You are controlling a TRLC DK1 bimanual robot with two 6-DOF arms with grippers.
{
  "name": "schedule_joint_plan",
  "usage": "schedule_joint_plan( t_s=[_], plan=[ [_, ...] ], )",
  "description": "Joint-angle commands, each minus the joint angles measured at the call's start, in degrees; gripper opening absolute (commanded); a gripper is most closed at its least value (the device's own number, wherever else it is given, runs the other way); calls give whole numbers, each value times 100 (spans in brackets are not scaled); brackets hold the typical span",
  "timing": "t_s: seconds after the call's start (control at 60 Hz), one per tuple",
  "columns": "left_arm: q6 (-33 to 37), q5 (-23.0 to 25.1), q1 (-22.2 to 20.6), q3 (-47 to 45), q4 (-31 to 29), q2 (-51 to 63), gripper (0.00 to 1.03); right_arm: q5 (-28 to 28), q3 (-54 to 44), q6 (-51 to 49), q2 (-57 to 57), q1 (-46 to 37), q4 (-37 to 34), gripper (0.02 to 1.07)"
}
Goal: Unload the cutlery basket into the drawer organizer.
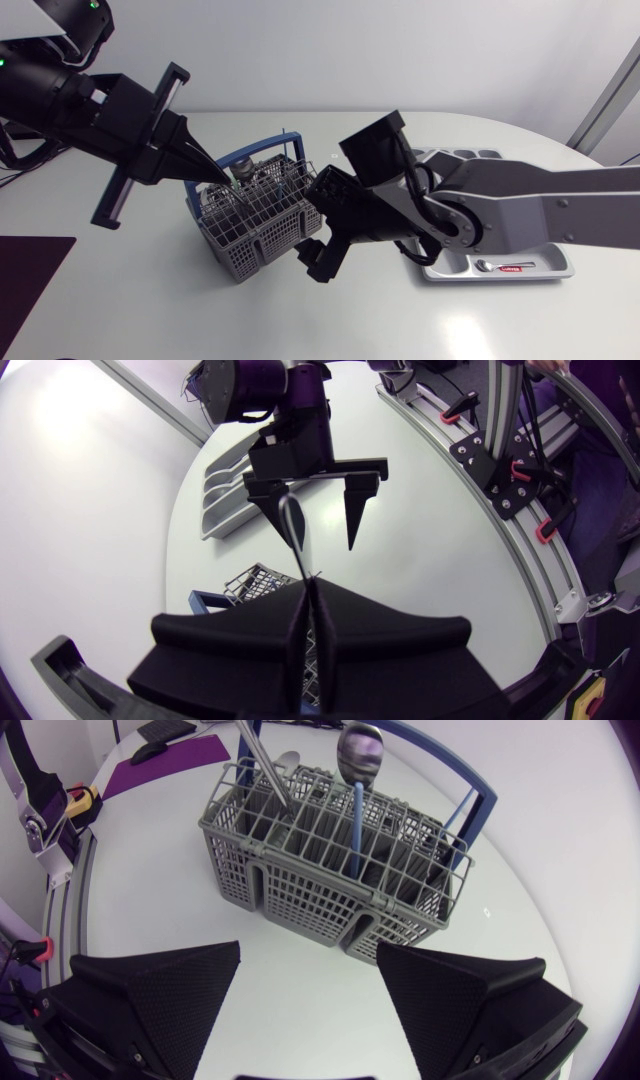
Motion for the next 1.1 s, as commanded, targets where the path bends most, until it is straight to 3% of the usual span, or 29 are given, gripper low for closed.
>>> schedule_joint_plan(
  t_s=[0.0,0.2,0.317,0.417,0.55,0.65,1.083],
  plan=[
    [5,-59,28,-67,179,-34,3,-11,44,214,132,93,250,100],
    [-48,-208,-104,-40,258,89,3,-11,17,257,290,172,698,100],
    [-118,-261,-200,-23,320,159,3,-11,35,266,413,260,1006,93],
    [-153,-270,-253,-40,364,212,3,-11,52,301,519,374,1278,70],
    [-153,-287,-244,-84,390,265,3,-11,158,310,686,427,1454,30],
    [-153,-287,-236,-146,434,282,3,-3,193,301,800,418,1665,12],
    [-189,-296,-297,-172,461,282,3,94,536,337,1169,427,1964,10]
  ],
)
